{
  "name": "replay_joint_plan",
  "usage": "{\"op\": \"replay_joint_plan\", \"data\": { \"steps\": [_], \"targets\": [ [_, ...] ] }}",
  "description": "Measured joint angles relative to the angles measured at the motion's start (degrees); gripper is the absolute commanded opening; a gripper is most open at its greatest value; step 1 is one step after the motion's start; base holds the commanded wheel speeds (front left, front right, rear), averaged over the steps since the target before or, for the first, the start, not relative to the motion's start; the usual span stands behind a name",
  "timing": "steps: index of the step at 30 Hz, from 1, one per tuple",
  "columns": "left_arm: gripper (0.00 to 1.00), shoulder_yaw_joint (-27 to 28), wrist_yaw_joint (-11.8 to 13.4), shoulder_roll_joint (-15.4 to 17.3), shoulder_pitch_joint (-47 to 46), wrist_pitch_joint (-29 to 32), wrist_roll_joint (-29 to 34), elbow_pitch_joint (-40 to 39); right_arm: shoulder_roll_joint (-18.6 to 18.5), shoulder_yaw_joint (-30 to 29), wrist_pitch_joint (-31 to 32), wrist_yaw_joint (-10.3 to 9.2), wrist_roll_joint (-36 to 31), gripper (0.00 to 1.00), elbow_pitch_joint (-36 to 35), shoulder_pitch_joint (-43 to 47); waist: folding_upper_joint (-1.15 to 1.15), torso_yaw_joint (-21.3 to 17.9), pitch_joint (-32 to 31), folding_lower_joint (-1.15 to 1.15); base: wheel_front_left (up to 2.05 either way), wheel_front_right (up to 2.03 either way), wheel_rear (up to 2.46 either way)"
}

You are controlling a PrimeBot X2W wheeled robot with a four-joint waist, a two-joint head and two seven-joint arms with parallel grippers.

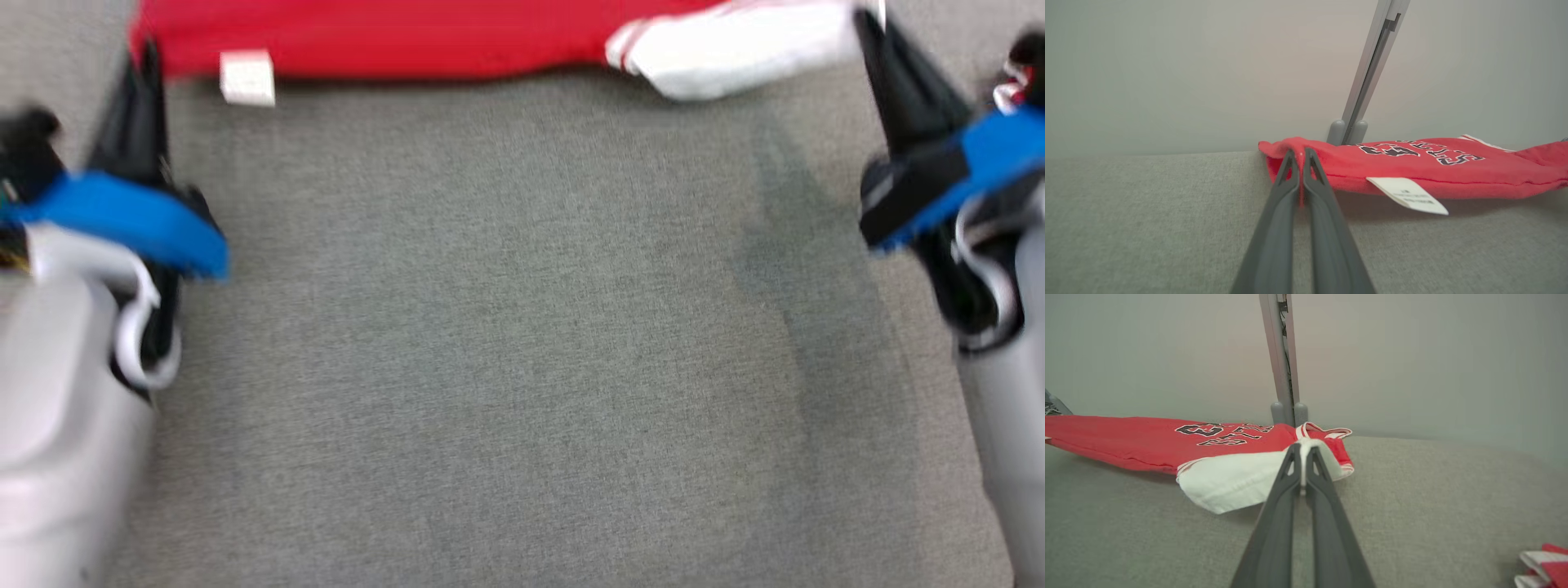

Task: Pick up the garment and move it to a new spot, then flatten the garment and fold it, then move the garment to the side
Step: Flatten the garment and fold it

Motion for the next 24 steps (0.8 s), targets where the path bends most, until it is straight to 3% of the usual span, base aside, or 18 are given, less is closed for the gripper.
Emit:
{"op": "replay_joint_plan", "data": {
  "steps": [3,8,17,24],
  "targets": [
    [0.00,0.0,1.1,-1.3,7.2,-0.8,-1.8,-0.5,1.0,-3.8,6.3,-0.01,-1.6,0.00,-5.0,8.9,0.00,0.8,-2.7,0.00,0.00,0.00,0.00],
    [0.00,0.0,2.5,-2.6,18.3,-1.5,-4.2,-3.7,6.3,-9.8,17.6,-0.01,-4.6,0.00,-15.6,22.1,0.00,2.1,-7.4,-0.01,0.00,0.00,0.00],
    [0.00,-2.1,10.2,-3.3,33.2,-0.8,-3.2,-13.4,12.8,-17.0,37.0,-0.01,-9.9,0.00,-29.4,39.4,0.00,4.8,-13.9,-0.02,0.00,0.00,0.00],
    [0.00,-4.3,14.1,0.0,40.4,4.3,-1.4,-20.1,13.7,-18.8,47.6,-0.01,-8.4,0.00,-36.7,48.6,0.00,6.8,-16.4,-0.01,0.00,0.00,0.00]
  ]
}}
